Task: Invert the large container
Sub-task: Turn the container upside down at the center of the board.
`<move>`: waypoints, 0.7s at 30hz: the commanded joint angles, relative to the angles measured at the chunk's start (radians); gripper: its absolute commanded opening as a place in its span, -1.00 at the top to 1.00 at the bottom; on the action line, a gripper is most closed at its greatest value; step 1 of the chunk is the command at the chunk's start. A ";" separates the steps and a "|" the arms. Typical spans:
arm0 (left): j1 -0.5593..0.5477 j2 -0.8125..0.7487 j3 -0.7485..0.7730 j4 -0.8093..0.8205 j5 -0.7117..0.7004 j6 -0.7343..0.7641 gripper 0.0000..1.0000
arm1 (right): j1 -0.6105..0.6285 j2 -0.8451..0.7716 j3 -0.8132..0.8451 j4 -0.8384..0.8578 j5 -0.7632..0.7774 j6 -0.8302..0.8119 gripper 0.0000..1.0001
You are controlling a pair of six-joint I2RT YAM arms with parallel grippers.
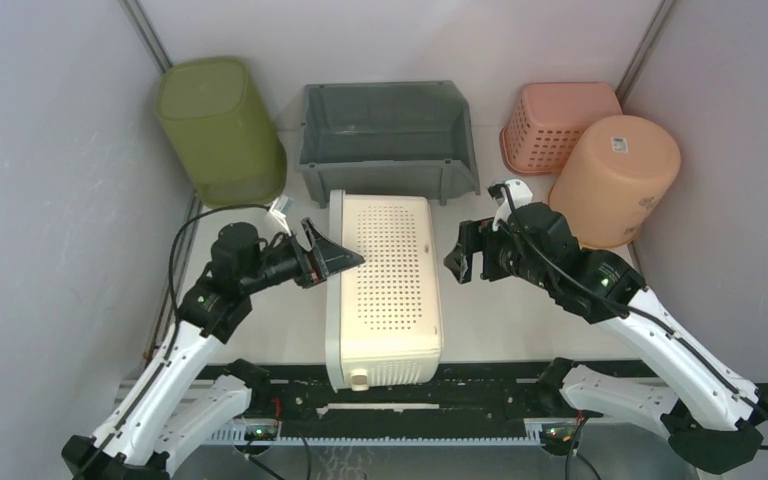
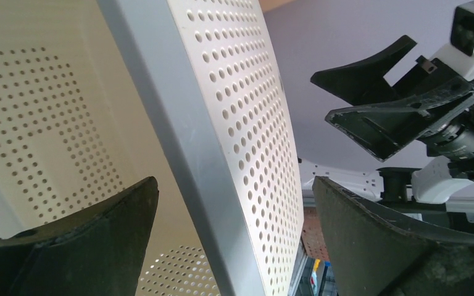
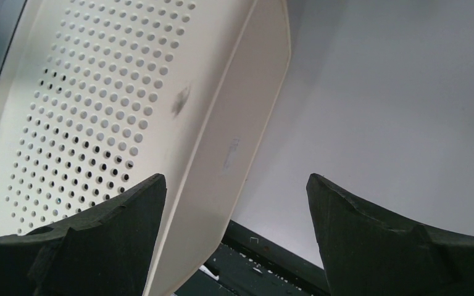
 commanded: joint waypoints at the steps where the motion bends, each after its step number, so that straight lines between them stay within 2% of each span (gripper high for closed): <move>1: 0.001 0.005 -0.063 0.212 0.102 -0.088 -0.99 | -0.021 -0.027 -0.028 0.026 -0.024 -0.010 -0.84; 5: -0.003 0.018 -0.106 0.303 0.110 -0.153 -0.93 | -0.038 -0.038 -0.040 0.027 -0.034 -0.014 -0.84; 7: -0.005 0.027 -0.127 0.352 0.117 -0.184 -0.84 | -0.052 -0.048 -0.044 0.025 -0.039 -0.017 -0.84; 11: -0.007 0.050 -0.157 0.427 0.143 -0.234 -0.36 | -0.081 -0.066 -0.054 0.021 -0.058 -0.026 -0.84; 13: -0.008 0.053 -0.159 0.431 0.156 -0.242 -0.25 | -0.091 -0.071 -0.063 0.022 -0.069 -0.028 -0.84; 21: 0.023 0.048 -0.114 0.296 0.226 -0.170 -0.29 | -0.104 -0.091 -0.102 0.031 -0.085 -0.027 -0.84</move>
